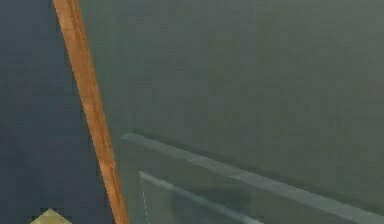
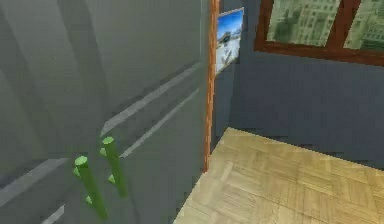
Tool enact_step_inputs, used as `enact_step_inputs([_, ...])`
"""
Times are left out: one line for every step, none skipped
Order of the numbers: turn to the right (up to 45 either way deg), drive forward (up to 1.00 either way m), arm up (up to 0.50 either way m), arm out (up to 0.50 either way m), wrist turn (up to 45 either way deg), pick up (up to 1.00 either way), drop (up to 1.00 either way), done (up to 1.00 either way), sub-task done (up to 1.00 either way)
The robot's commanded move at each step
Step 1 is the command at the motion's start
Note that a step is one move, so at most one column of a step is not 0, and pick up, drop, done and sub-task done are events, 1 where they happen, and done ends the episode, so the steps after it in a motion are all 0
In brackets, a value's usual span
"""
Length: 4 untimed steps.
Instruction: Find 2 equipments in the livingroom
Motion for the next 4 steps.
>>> enact_step_inputs([-45.0,0.0,0.0,0.0,0.0,0.0,0.0,0.0,0.0])
enact_step_inputs([-33.0,0.0,0.0,0.0,0.0,0.0,0.0,0.0,0.0])
enact_step_inputs([0.0,0.45,0.0,0.0,0.0,0.0,0.0,0.0,0.0])
enact_step_inputs([-30.0,0.0,0.0,0.0,0.0,0.0,0.0,0.0,0.0])
